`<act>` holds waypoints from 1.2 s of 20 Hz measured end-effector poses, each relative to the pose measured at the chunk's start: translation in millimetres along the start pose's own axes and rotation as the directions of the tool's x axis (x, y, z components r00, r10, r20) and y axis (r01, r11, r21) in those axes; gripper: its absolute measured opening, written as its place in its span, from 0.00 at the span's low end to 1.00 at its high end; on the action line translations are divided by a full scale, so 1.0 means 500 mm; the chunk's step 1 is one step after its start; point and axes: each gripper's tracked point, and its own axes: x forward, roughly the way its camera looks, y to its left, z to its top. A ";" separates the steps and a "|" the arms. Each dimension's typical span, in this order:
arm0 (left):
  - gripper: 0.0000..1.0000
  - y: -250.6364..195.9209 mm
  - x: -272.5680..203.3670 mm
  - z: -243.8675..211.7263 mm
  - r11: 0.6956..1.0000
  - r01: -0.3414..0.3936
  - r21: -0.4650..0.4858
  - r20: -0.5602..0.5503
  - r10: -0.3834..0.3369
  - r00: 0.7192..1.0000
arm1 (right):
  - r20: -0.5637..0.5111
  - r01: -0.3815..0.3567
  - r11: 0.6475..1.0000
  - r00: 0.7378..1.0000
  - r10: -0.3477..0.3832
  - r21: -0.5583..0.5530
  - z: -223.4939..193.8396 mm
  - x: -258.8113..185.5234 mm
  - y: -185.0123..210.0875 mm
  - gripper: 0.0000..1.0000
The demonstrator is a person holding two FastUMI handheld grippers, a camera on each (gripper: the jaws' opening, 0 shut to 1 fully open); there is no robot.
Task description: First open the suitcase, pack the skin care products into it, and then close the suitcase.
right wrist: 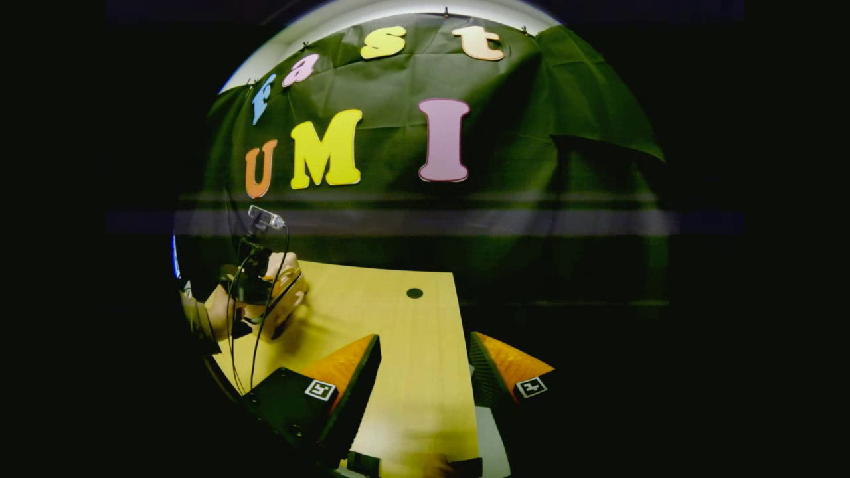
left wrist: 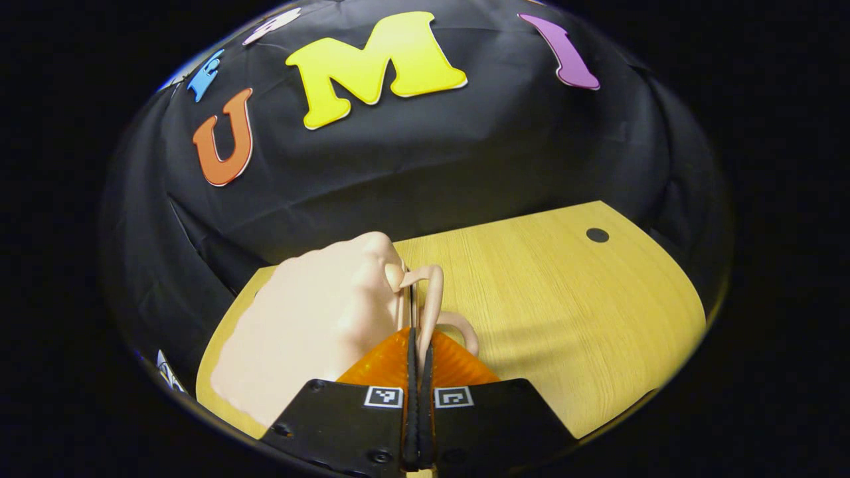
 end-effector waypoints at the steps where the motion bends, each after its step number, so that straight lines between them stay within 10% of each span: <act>1: 0.04 -0.007 0.000 -0.005 1.000 -0.002 0.019 0.001 0.002 1.000 | -0.007 0.003 1.000 1.000 -0.003 0.004 -0.006 0.002 -0.001 0.80; 7: 0.10 -0.023 0.000 -0.029 0.996 -0.003 0.090 -0.041 0.006 0.999 | -0.008 0.008 1.000 1.000 -0.007 0.022 -0.007 0.005 0.012 0.80; 14: 1.00 -0.028 -0.140 0.081 0.996 0.080 -0.046 0.099 -0.076 0.992 | 0.083 0.038 0.999 0.996 -0.039 0.004 0.076 -0.024 0.073 0.80; 24: 0.94 0.237 -0.470 0.224 0.986 0.029 -0.164 0.370 0.034 0.928 | 0.299 -0.025 1.000 0.954 0.022 0.005 0.289 -0.097 0.346 0.80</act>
